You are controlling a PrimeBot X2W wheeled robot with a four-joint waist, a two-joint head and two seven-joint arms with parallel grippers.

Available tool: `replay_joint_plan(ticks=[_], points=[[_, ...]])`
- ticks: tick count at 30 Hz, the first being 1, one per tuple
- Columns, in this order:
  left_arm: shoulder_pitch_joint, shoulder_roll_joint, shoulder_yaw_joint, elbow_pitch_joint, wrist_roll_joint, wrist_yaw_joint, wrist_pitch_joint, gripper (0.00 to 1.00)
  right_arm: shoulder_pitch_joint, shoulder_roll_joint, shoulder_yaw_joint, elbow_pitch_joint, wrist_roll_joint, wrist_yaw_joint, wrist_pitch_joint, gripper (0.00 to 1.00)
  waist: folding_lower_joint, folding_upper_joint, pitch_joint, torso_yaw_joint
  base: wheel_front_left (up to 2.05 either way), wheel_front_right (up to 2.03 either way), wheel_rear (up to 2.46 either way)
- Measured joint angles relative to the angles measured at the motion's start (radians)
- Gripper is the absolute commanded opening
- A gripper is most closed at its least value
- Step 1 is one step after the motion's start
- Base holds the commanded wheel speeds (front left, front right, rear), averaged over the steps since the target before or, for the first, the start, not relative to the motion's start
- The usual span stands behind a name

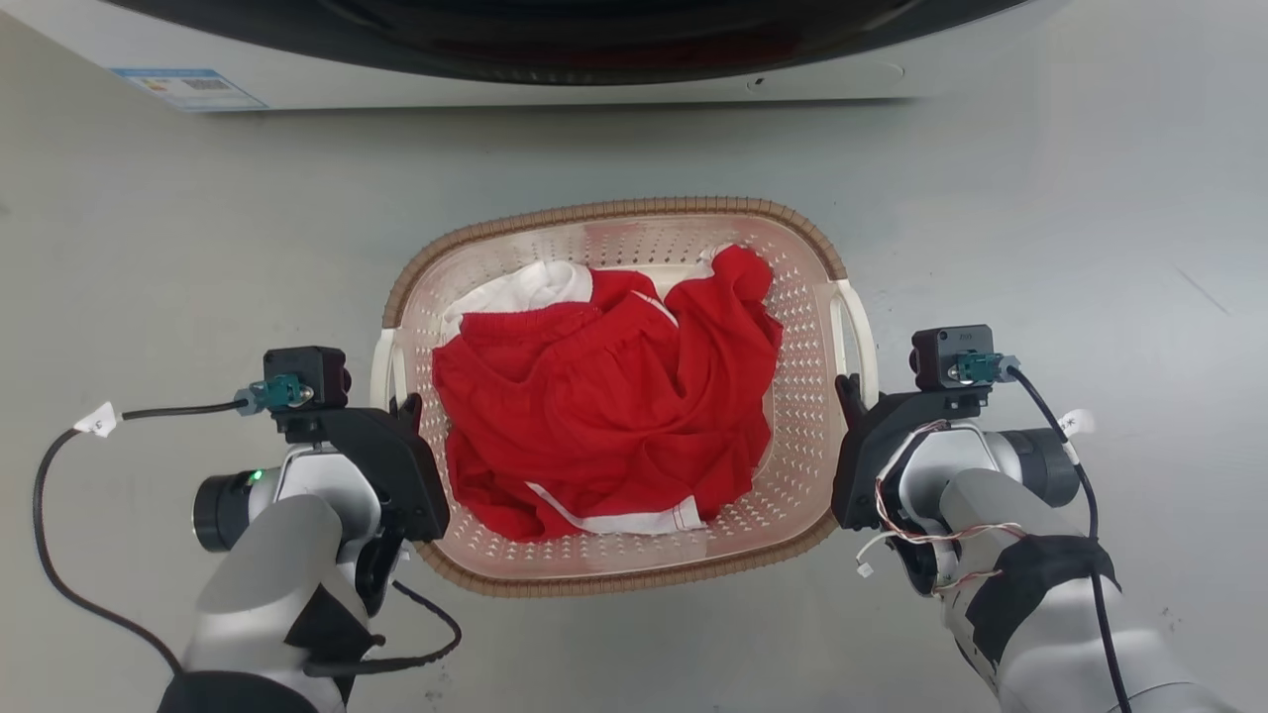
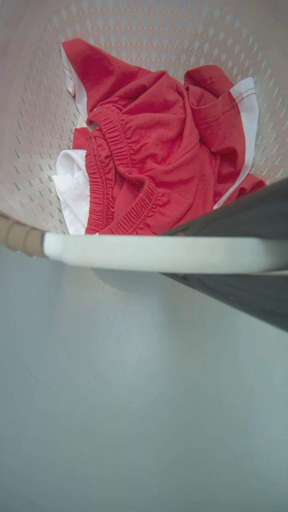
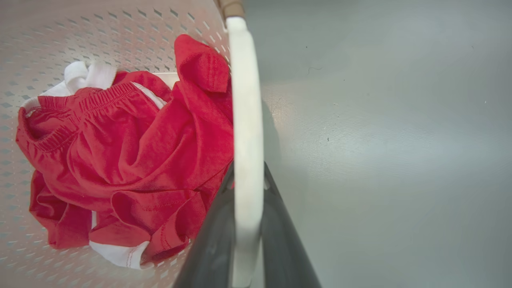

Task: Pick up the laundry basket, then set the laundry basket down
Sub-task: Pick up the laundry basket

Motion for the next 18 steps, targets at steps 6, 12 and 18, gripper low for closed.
replay_joint_plan(ticks=[6, 12, 18], points=[[0.045, -0.003, -0.004, 0.005, -0.007, 0.000, 0.000, 0.00, 0.039, 0.003, 0.015, 0.007, 0.027, 0.003, 0.003, 0.00, 0.0000, 0.0000, -0.058, -0.004, 0.00, 0.00, 0.00], [0.085, -0.012, -0.005, 0.012, -0.016, 0.000, 0.012, 0.00, 0.071, 0.007, 0.020, 0.034, 0.049, 0.016, 0.019, 0.00, 0.0000, 0.0000, -0.120, -0.010, 0.00, 0.00, 0.00], [0.123, -0.016, -0.003, 0.014, -0.040, 0.000, 0.037, 0.00, 0.097, 0.007, 0.030, 0.053, 0.073, 0.037, 0.038, 0.00, 0.0000, 0.0000, -0.189, -0.015, 0.00, 0.00, 0.00]])
